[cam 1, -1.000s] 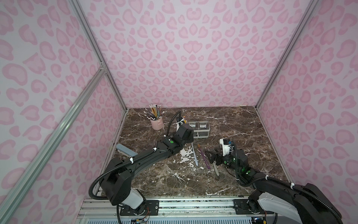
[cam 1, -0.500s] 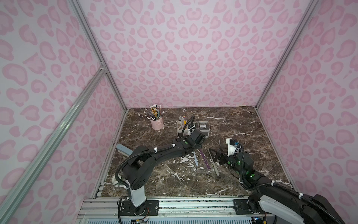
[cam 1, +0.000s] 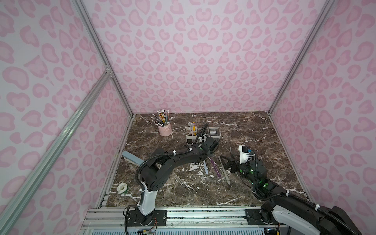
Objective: Place the toothbrush into the toothbrush holder
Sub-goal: Pick up the toothbrush from the center of the board.
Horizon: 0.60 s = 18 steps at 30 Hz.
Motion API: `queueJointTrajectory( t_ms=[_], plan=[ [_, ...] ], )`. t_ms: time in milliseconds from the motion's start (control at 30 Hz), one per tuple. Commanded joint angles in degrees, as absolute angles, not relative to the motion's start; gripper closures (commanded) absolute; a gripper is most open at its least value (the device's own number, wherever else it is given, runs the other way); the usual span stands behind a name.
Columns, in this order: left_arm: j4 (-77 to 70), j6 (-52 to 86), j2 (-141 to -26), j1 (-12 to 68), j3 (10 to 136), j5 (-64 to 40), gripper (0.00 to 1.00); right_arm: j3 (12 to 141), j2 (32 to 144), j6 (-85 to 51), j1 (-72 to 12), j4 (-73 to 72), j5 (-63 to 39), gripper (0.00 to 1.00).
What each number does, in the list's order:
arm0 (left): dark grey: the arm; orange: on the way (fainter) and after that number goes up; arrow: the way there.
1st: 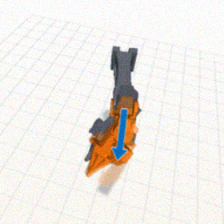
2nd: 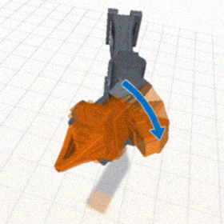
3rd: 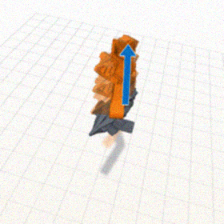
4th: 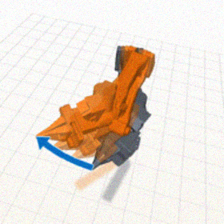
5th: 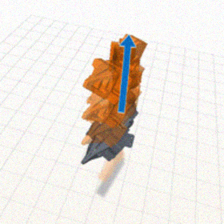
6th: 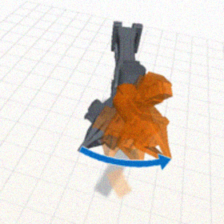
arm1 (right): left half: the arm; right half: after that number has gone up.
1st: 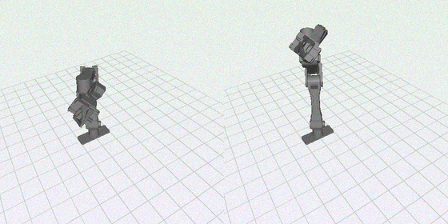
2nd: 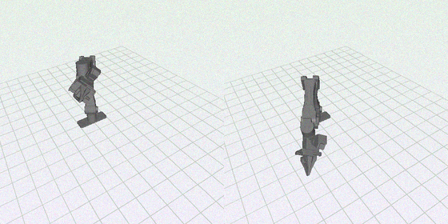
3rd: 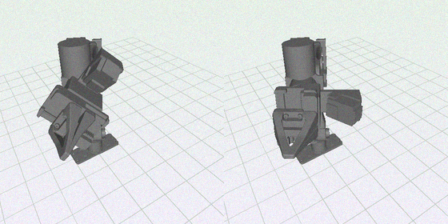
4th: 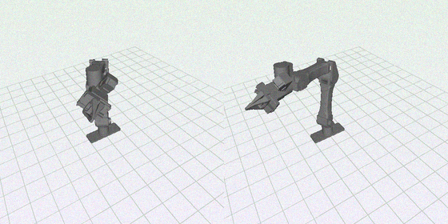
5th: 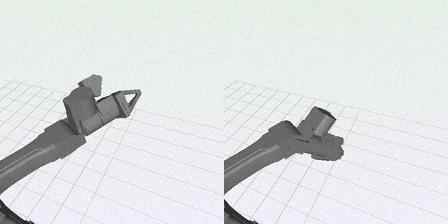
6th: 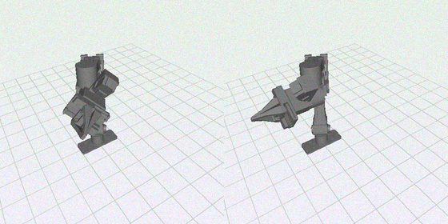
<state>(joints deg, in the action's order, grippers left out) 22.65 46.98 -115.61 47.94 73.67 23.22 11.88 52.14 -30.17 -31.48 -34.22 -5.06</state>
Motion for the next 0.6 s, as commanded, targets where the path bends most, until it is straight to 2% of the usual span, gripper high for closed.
queueJointTrajectory(
  t_ms=[0, 567],
  plan=[
    [22.19, 48.78, -116.43, 47.93, 75.13, 25.95, 0.55, 11.91, 51.70, -30.32, -31.51, -35.87, -5.76, 0.04],
    [23.27, 49.56, -119.66, 47.09, 76.97, 29.44, 0.53, 11.87, 52.47, -30.48, -31.44, -36.67, -7.07, 0.04]
  ],
)
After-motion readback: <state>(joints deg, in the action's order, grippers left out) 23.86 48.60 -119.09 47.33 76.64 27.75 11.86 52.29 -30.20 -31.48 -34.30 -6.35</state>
